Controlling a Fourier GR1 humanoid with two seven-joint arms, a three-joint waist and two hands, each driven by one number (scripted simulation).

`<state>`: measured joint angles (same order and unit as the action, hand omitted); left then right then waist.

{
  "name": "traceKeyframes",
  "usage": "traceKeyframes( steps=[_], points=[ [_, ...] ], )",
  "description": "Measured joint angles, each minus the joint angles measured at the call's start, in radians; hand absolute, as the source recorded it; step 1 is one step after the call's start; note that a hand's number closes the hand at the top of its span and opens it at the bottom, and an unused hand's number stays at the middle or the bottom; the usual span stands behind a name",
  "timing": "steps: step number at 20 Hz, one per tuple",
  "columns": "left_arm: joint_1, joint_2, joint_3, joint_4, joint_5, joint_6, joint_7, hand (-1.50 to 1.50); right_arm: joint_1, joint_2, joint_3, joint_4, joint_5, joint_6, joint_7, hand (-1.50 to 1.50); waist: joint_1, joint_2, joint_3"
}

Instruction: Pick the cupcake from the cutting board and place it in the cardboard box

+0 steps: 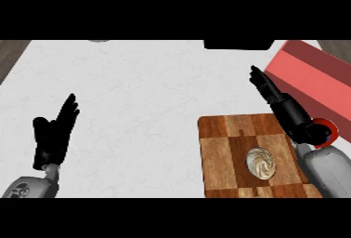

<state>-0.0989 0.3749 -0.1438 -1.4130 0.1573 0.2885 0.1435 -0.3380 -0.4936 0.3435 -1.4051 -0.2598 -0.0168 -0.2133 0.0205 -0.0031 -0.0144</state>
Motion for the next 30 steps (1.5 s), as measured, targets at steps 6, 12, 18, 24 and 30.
traceKeyframes(
  steps=[6,12,18,24,30],
  points=[
    [0.038,-0.024,0.050,0.006,-0.008,0.042,-0.058,0.00,0.140,-0.059,-0.096,-0.165,0.037,-0.114,0.014,1.50,-0.041,-0.005,0.010],
    [0.053,-0.057,0.066,0.029,0.009,0.053,-0.077,0.00,0.321,-0.149,-0.149,-0.181,0.243,-0.344,0.035,-1.50,-0.076,-0.008,0.009],
    [0.053,-0.086,0.061,0.052,0.003,0.044,-0.113,0.00,0.582,-0.222,-0.182,-0.407,0.397,-0.485,0.083,-1.50,-0.064,-0.005,0.011],
    [0.039,-0.091,0.067,0.056,-0.002,0.037,-0.107,0.00,0.740,-0.371,-0.229,-0.654,0.470,-0.413,0.353,-1.50,-0.051,-0.002,0.011],
    [0.040,-0.100,0.067,0.065,-0.008,0.017,-0.126,0.00,0.775,-0.468,-0.247,-0.850,0.496,-0.271,0.631,-1.50,-0.034,0.001,0.012]
  ],
)
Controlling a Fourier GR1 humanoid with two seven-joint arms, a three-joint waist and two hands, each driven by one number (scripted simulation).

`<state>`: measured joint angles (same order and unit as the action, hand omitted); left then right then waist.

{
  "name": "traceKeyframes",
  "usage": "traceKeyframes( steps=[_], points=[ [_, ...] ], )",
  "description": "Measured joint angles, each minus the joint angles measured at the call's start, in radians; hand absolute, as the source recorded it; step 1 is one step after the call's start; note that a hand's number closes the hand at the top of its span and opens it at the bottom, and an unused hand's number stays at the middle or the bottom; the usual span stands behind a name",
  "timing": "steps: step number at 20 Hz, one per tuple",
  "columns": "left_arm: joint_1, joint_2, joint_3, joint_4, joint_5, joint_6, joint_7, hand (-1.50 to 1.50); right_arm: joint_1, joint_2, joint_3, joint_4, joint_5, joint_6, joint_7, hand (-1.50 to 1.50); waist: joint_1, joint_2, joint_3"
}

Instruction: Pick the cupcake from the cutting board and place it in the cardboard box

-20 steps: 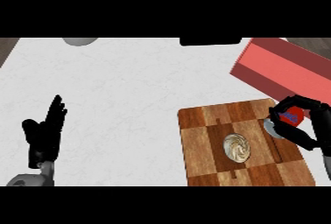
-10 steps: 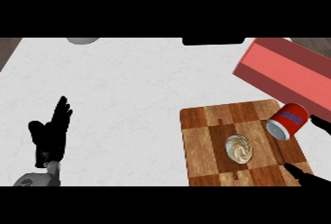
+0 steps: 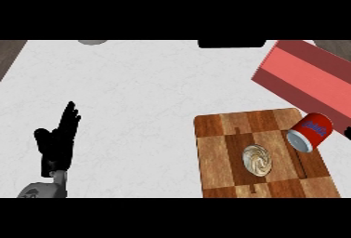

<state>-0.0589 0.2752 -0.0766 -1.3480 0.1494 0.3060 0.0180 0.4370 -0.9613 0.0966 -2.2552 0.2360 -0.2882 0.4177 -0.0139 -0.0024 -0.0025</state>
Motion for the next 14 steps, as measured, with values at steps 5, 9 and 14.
traceKeyframes(
  steps=[5,9,14],
  points=[
    [-0.013,-0.003,0.004,0.018,-0.005,-0.021,-0.005,0.00,-0.109,-0.032,0.049,-0.076,0.009,0.129,0.240,-1.50,0.018,0.004,0.000],
    [-0.037,-0.021,0.000,0.029,-0.018,-0.015,0.004,0.00,-0.210,-0.010,0.145,-0.093,0.052,0.212,0.413,-1.50,0.025,0.005,0.001],
    [-0.046,-0.026,0.017,0.066,-0.023,-0.031,-0.023,0.00,-0.339,0.059,0.252,-0.049,0.075,0.308,0.564,-1.50,0.027,0.005,0.001]
  ],
)
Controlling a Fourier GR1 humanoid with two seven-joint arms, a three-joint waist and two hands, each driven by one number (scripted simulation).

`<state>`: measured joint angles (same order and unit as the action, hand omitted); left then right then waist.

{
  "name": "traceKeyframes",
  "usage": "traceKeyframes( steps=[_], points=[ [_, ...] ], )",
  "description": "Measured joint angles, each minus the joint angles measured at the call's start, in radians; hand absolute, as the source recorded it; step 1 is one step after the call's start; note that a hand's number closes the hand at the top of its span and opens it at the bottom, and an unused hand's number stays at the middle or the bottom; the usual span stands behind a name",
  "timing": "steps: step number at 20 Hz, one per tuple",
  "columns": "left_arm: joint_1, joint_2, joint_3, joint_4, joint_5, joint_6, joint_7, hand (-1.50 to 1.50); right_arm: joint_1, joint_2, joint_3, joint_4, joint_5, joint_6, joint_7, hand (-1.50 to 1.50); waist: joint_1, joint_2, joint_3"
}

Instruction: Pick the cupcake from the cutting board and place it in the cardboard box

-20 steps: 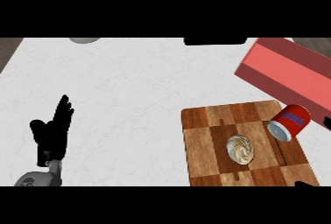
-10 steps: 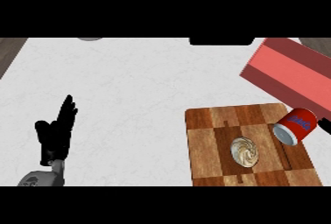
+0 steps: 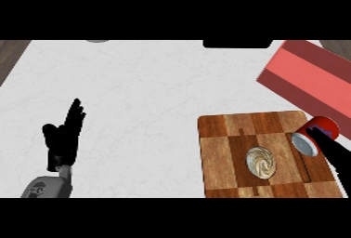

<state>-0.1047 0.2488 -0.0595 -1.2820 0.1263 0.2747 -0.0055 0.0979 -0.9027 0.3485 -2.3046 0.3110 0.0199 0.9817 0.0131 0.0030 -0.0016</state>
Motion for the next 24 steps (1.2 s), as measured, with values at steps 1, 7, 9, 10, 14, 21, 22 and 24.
traceKeyframes(
  steps=[1,7,9,10,14,21,22,24],
  points=[
    [-0.002,0.000,0.005,0.000,0.001,-0.003,0.003,0.00,-0.019,0.020,0.019,0.003,0.010,0.014,0.026,-1.50,-0.001,0.000,0.000],
    [-0.011,-0.019,0.007,-0.007,-0.022,0.004,0.023,0.00,-0.121,0.179,0.131,0.063,0.098,0.057,0.085,-1.50,-0.005,-0.002,0.001],
    [-0.011,-0.020,0.014,-0.002,-0.024,-0.001,0.017,0.00,-0.155,0.213,0.136,0.077,0.106,0.076,0.103,-1.50,-0.006,-0.002,0.001],
    [-0.014,-0.019,0.019,0.002,-0.025,-0.001,0.015,0.00,-0.174,0.227,0.137,0.093,0.107,0.086,0.110,-1.50,-0.006,-0.002,0.001],
    [-0.002,-0.023,0.028,-0.001,-0.023,-0.012,0.007,0.00,-0.183,0.270,0.163,0.135,0.153,0.103,0.120,-1.50,-0.008,-0.003,0.001],
    [0.020,-0.031,0.030,-0.024,-0.035,-0.018,0.008,0.00,-0.221,0.342,0.152,0.215,0.188,0.140,0.127,-1.50,-0.009,-0.003,0.001],
    [0.016,-0.028,0.036,-0.022,-0.034,-0.023,0.011,0.00,-0.221,0.355,0.154,0.211,0.198,0.144,0.132,-1.50,-0.010,-0.003,0.001],
    [0.017,-0.030,0.039,-0.011,-0.040,-0.023,0.006,0.00,-0.221,0.377,0.148,0.229,0.207,0.152,0.130,-1.50,-0.011,-0.003,0.001]
  ],
)
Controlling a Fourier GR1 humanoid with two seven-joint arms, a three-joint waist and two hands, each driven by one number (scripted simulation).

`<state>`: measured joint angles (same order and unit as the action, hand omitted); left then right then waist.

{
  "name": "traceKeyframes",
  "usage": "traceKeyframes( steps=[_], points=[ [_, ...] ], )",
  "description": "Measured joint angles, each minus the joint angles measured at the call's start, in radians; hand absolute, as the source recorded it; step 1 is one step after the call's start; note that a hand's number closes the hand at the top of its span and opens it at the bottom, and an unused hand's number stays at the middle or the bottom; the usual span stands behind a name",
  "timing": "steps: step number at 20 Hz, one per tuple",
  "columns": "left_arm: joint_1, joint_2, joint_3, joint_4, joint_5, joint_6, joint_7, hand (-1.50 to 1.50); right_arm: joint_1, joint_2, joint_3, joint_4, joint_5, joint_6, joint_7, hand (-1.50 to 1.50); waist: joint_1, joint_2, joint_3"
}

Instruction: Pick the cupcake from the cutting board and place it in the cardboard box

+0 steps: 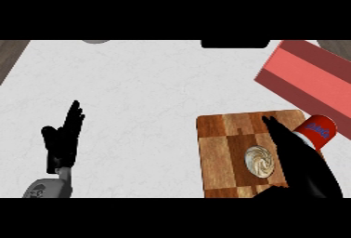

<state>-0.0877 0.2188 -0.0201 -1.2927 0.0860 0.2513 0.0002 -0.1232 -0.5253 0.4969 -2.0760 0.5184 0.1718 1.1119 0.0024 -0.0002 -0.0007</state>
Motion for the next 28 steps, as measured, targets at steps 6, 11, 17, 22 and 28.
traceKeyframes(
  steps=[6,11,17,22,28],
  points=[
    [0.011,-0.015,-0.003,-0.027,-0.013,0.007,0.018,0.00,-0.013,0.058,-0.008,0.070,0.041,0.021,-0.009,-1.50,0.001,0.000,0.000],
    [-0.014,-0.008,0.013,-0.017,-0.013,-0.006,0.035,0.00,0.023,0.052,-0.035,0.110,0.061,0.041,-0.048,-1.50,-0.003,0.000,0.000],
    [-0.005,-0.006,0.028,-0.018,-0.018,-0.022,0.019,0.00,0.007,0.098,-0.049,0.173,0.094,0.070,-0.065,-1.50,-0.001,0.000,0.000],
    [-0.004,-0.036,0.019,-0.023,-0.039,-0.009,0.024,0.00,0.011,0.128,-0.071,0.216,0.128,0.093,-0.093,-1.50,-0.001,0.000,0.000],
    [0.012,-0.048,0.029,-0.035,-0.051,-0.017,0.020,0.00,0.022,0.178,-0.103,0.275,0.177,0.110,-0.134,-1.50,-0.001,0.000,0.001]
  ],
)
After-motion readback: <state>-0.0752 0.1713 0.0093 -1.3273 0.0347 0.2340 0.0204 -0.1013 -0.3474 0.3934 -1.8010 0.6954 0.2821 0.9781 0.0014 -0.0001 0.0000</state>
